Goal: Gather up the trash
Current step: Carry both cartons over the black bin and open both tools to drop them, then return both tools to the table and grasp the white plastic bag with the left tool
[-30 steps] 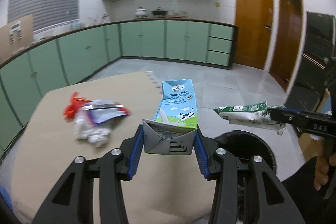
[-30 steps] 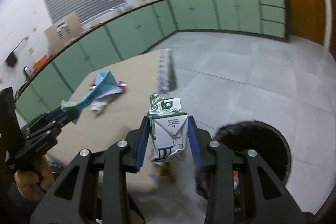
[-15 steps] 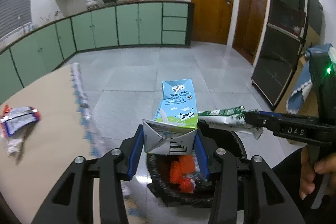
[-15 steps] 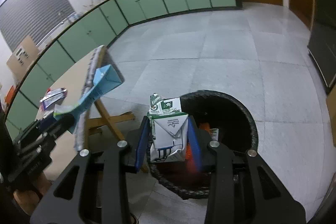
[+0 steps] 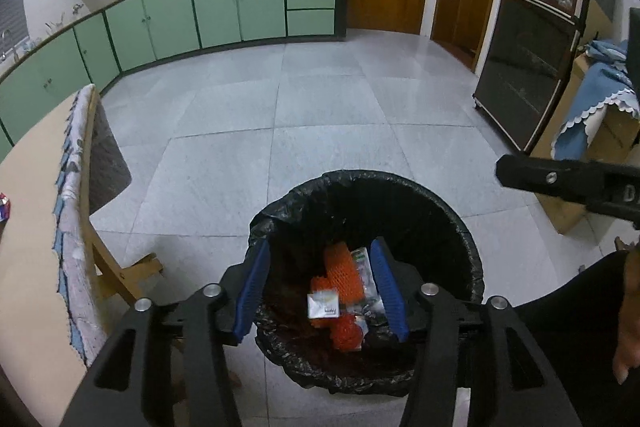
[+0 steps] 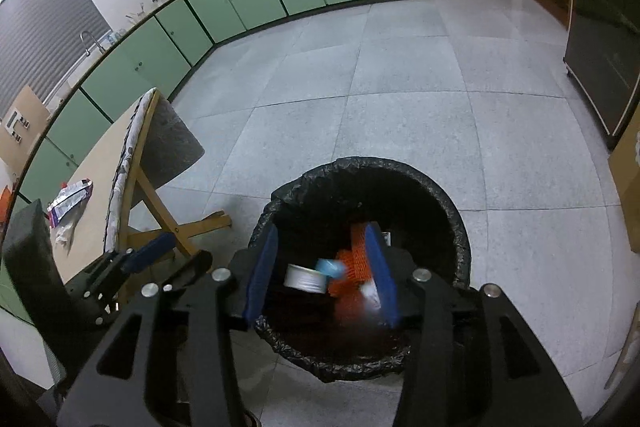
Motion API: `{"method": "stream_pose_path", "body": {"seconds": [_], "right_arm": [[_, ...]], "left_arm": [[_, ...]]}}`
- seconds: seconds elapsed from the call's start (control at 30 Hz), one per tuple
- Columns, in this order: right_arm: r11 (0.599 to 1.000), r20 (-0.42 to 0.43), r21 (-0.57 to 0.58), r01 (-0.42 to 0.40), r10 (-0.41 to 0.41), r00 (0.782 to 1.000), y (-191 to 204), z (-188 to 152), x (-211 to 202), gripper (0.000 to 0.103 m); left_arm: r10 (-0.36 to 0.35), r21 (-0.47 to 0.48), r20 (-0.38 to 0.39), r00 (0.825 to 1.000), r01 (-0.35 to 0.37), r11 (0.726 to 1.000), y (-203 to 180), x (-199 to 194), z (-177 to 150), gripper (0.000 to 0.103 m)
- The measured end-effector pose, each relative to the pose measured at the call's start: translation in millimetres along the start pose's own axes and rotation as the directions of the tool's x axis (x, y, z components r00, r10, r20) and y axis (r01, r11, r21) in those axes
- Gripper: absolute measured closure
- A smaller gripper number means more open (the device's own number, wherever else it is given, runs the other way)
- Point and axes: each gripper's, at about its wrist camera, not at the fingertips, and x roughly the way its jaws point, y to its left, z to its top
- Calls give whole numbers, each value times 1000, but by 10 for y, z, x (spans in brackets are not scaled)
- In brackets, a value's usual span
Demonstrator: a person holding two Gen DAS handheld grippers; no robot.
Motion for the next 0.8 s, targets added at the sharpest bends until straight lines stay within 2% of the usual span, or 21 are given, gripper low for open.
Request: {"method": "stream_pose_path", "body": {"seconds": [0.13,0.23,0.33,0.43,0.63,0.8], "right_arm": [[1000,11,-14,-4,5,1000,66,6,-45,57],[999,20,-38,-20,21,1000,190,-4,-91,57],[996,29,-73,-45,47,998,399,-2,-132,57],[991,36,-115,-72,77,996,651,5,-162,57],[960,24,-233,-155,165,986,1393,-17,-133,57],[918,-2,-330,-218,231,973,2004,-58,-82,57]], "left_arm": [[17,-36,22,1000,-16,999,124,-164,-6,50],[44,-69,67,997,-39,997,267,-430,-20,43],[103,-99,117,988,-92,991,489,-754,-69,38],[168,-144,142,975,-148,978,787,-1039,-148,37],[313,-266,157,937,-265,927,1494,-1562,-380,34],[413,-357,139,900,-344,869,2060,-1880,-626,34]]}}
